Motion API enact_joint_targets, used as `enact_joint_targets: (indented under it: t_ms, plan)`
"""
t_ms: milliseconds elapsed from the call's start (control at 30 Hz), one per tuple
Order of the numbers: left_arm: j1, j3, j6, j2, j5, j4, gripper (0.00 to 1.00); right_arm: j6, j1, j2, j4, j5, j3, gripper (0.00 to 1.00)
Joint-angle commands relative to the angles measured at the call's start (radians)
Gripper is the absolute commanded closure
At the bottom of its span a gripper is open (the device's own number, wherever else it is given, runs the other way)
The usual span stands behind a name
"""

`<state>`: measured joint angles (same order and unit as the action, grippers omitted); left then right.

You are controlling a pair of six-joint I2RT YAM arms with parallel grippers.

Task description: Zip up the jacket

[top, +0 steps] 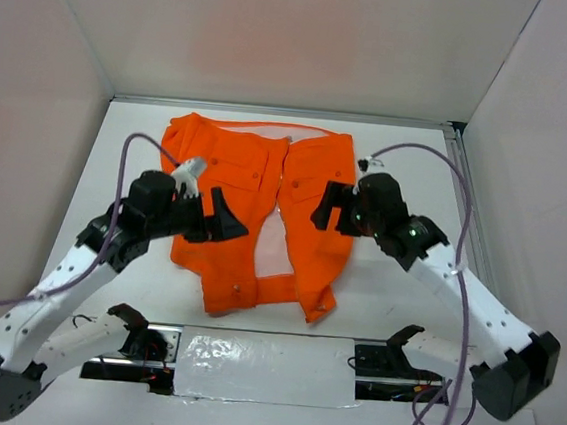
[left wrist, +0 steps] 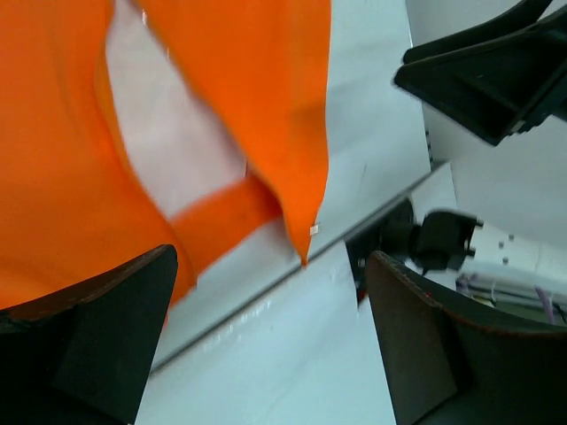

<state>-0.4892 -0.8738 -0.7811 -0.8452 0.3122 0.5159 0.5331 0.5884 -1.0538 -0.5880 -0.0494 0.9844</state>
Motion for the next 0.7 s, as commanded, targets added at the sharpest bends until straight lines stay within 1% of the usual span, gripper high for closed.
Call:
enact_joint_targets:
  t_ms: [0,33,67,100,133,167,200,233,267,333,367,400,433,467,500,533,567,600,667]
  plan:
    - [0.024,-0.088,0.071,-0.196,-0.050,-0.140,0.01,-0.053,-0.068,-0.206,0.086,0.044,0.106,0.00]
    - [0.043,-0.108,0.075,-0.247,-0.030,-0.224,0.01,-0.062,-0.082,-0.257,0.127,0.092,0.121,0.00]
    - [0.069,-0.117,0.104,-0.355,0.026,-0.275,0.01,-0.068,-0.111,-0.373,0.135,0.133,0.172,0.00]
    - [0.080,-0.138,0.105,-0.411,0.047,-0.304,0.01,-0.079,-0.124,-0.429,0.136,0.191,0.209,0.00]
    - [0.092,-0.209,0.114,-0.476,0.076,-0.315,0.01,-0.082,-0.133,-0.487,0.126,0.203,0.239,0.00]
    - [0.104,-0.247,0.124,-0.596,0.094,-0.304,0.01,-0.084,-0.139,-0.539,0.116,0.207,0.299,0.00]
    - [0.103,-0.281,0.131,-0.650,0.088,-0.297,0.01,-0.078,-0.142,-0.631,0.105,0.200,0.327,0.00]
    - [0.106,-0.334,0.146,-0.702,0.094,-0.286,0.01,-0.071,-0.142,-0.673,0.081,0.197,0.365,0.00]
    - [0.109,-0.349,0.146,-0.788,0.085,-0.259,0.01,-0.064,-0.147,-0.727,0.076,0.191,0.369,0.00]
    - [0.109,-0.340,0.134,-0.843,0.076,-0.240,0.01,-0.035,-0.147,-0.753,0.088,0.186,0.332,0.00]
    - [0.110,-0.317,0.122,-0.865,0.083,-0.258,0.01,-0.019,-0.150,-0.759,0.097,0.184,0.309,0.00]
    - [0.112,-0.291,0.115,-0.871,0.109,-0.273,0.01,-0.006,-0.154,-0.759,0.105,0.183,0.283,0.00]
    - [0.107,-0.224,0.112,-0.864,0.129,-0.295,0.01,0.017,-0.154,-0.753,0.103,0.178,0.226,0.00]
    - [0.101,-0.185,0.109,-0.858,0.148,-0.327,0.01,0.031,-0.154,-0.733,0.102,0.169,0.193,0.00]
    - [0.095,-0.110,0.097,-0.853,0.137,-0.335,0.01,0.044,-0.148,-0.714,0.118,0.163,0.150,0.00]
    - [0.080,-0.079,0.079,-0.847,0.130,-0.335,0.01,0.057,-0.147,-0.694,0.126,0.157,0.054,0.00]
    - [0.074,-0.055,0.068,-0.841,0.125,-0.335,0.01,0.089,-0.147,-0.648,0.134,0.158,0.006,0.00]
    - [0.066,-0.001,0.063,-0.835,0.123,-0.339,0.01,0.100,-0.136,-0.625,0.158,0.172,-0.088,0.00]
    - [0.044,0.073,0.049,-0.813,0.131,-0.330,0.01,0.140,-0.121,-0.546,0.171,0.195,-0.168,0.00]
